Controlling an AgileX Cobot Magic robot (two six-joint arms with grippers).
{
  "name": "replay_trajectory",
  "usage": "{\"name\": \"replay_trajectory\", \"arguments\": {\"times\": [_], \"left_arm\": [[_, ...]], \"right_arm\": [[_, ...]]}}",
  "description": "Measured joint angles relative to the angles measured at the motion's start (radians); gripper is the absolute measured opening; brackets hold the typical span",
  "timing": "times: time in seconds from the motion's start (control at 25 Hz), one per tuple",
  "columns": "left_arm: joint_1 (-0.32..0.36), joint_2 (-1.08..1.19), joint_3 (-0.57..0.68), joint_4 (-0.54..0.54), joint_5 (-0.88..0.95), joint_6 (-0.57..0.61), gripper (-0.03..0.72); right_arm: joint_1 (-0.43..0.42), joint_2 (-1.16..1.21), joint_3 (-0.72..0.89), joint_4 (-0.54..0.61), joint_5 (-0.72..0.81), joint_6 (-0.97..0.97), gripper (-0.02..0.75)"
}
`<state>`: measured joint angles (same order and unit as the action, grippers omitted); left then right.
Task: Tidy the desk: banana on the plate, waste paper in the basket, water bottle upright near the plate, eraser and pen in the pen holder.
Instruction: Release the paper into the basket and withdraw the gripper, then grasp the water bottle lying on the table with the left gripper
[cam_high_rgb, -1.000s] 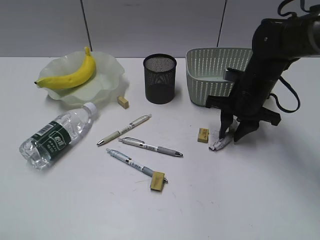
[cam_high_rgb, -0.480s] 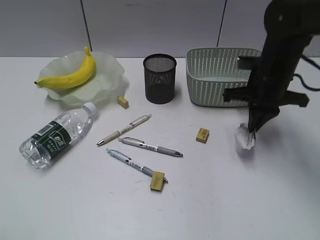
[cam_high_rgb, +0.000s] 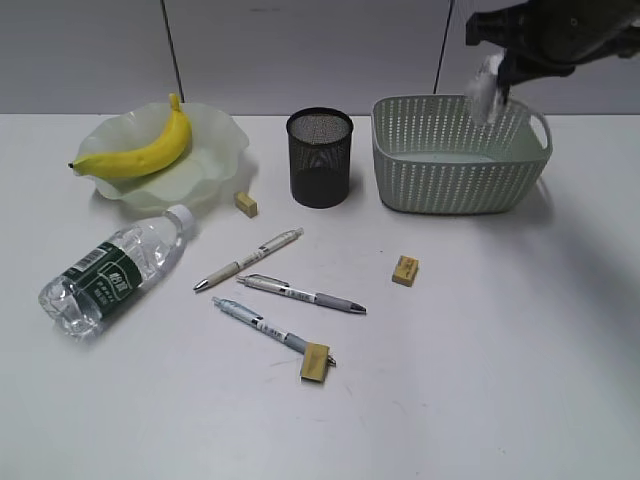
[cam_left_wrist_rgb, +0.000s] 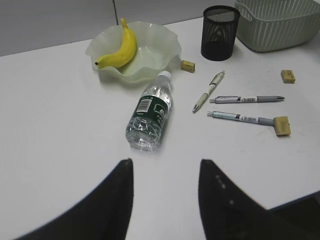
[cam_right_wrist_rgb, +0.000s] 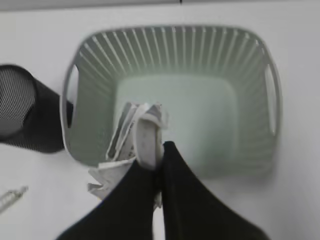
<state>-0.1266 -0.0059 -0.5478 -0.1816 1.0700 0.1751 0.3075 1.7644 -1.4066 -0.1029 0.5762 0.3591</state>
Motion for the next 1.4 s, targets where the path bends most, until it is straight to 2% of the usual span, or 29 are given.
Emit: {"name": "replay_trajectory", "arguments": {"times": [0.16, 0.24, 0.4, 0.48, 0.52, 0.72, 0.8, 0.92, 1.16, 1.4], "left_arm": [[0.000, 0.000, 0.000, 0.000, 0.000, 0.000, 0.322], [0.000, 0.000, 0.000, 0.000, 0.000, 0.000, 0.322], [0.000, 0.000, 0.000, 0.000, 0.000, 0.000, 0.322], [0.000, 0.000, 0.000, 0.000, 0.000, 0.000, 0.322], [0.000, 0.000, 0.000, 0.000, 0.000, 0.000, 0.322], [0.000, 0.000, 0.000, 0.000, 0.000, 0.000, 0.322], [0.000, 0.000, 0.000, 0.000, 0.000, 0.000, 0.322], [0.000, 0.000, 0.000, 0.000, 0.000, 0.000, 0.322], [0.000, 0.000, 0.000, 0.000, 0.000, 0.000, 0.322], [0.000, 0.000, 0.000, 0.000, 0.000, 0.000, 0.322]], "right_arm": [[0.000, 0.054, 0.000, -0.014, -0.203, -0.022, 0.015], [0.000, 0.098, 0.000, -0.058, -0.290, -0.025, 0.015], [0.000, 0.200, 0.000, -0.111, -0.391, -0.029, 0.048], [0.000, 0.242, 0.000, -0.113, -0.400, -0.029, 0.115], [0.000, 0.258, 0.000, -0.113, -0.400, -0.029, 0.172], [0.000, 0.262, 0.001, -0.114, -0.401, -0.029, 0.503], [0.000, 0.240, 0.001, -0.114, -0.370, -0.029, 0.560], [0.000, 0.177, 0.001, -0.114, -0.237, -0.029, 0.566], [0.000, 0.037, 0.022, -0.113, 0.083, -0.060, 0.522], [0.000, -0.181, 0.206, -0.096, 0.244, -0.099, 0.456]]}}
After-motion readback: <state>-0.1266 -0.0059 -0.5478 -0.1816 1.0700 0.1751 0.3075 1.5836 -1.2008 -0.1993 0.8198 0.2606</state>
